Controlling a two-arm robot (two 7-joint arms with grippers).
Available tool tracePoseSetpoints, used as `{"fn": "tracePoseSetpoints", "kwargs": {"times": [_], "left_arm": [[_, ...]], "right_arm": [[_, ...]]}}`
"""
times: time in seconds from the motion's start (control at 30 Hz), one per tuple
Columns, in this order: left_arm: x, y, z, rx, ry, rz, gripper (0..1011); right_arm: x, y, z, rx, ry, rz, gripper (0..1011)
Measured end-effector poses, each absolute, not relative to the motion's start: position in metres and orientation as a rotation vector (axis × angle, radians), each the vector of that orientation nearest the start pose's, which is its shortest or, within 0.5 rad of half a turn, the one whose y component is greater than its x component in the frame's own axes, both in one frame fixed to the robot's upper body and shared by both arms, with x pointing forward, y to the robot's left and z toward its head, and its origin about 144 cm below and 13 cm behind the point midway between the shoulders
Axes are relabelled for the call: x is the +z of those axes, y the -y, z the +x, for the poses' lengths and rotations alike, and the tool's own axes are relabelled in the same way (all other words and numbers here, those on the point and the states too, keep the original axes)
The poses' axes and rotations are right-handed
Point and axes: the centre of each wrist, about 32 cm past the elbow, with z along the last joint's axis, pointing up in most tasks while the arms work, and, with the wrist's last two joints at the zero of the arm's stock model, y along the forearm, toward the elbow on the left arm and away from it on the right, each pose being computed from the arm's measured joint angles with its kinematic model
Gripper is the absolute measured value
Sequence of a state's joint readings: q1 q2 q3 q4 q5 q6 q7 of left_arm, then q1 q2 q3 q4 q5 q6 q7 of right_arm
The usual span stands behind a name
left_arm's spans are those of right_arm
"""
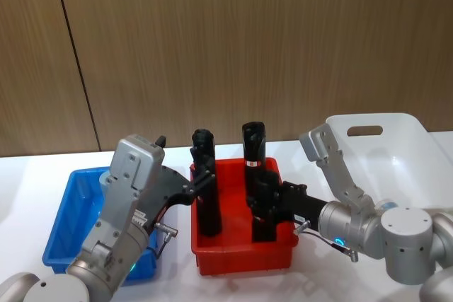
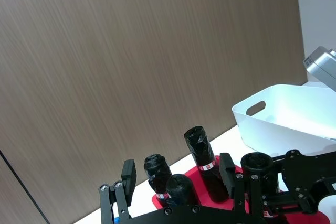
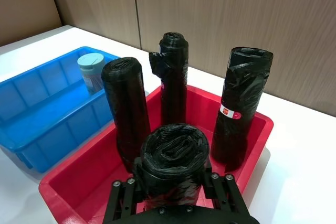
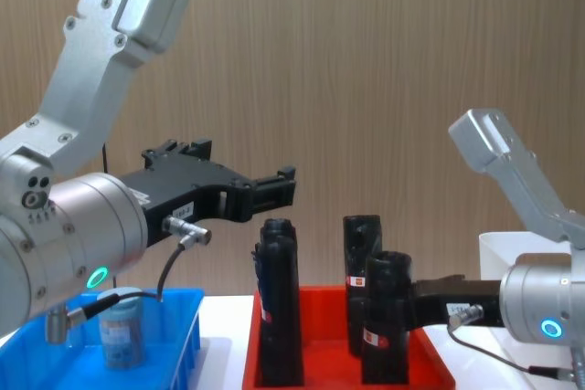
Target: Pick the cotton swabs from the blue box and place them into the white box.
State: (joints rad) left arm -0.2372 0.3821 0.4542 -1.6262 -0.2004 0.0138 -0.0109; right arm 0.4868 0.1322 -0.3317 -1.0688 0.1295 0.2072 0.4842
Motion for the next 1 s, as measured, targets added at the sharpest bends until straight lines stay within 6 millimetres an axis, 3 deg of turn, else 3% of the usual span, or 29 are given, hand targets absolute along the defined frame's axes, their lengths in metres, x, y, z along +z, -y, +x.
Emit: {"fn": "tracePoseSetpoints", "kwargs": {"times": [0.1, 0.23, 0.5, 1.0], "left_arm": [[1.204, -0.198, 0.492, 1.124, 0.268, 0.061, 1004], [1.204, -0.198, 0.492, 1.124, 0.268, 0.061, 1004], [1.204, -0.198, 0.492, 1.124, 0.268, 0.061, 1004], [1.204, -0.198, 0.492, 1.124, 0.268, 0.061, 1004]], "right_arm": [[1.16, 0.195, 0.584, -0.865, -0.139, -0.285, 546], [1.163, 0.194, 0.583, -0.862, -0.135, -0.277, 506], [1.171, 0.196, 0.581, -0.863, -0.121, -0.256, 464], [1.21, 0.214, 0.574, -0.958, -0.028, -0.148, 393]]}}
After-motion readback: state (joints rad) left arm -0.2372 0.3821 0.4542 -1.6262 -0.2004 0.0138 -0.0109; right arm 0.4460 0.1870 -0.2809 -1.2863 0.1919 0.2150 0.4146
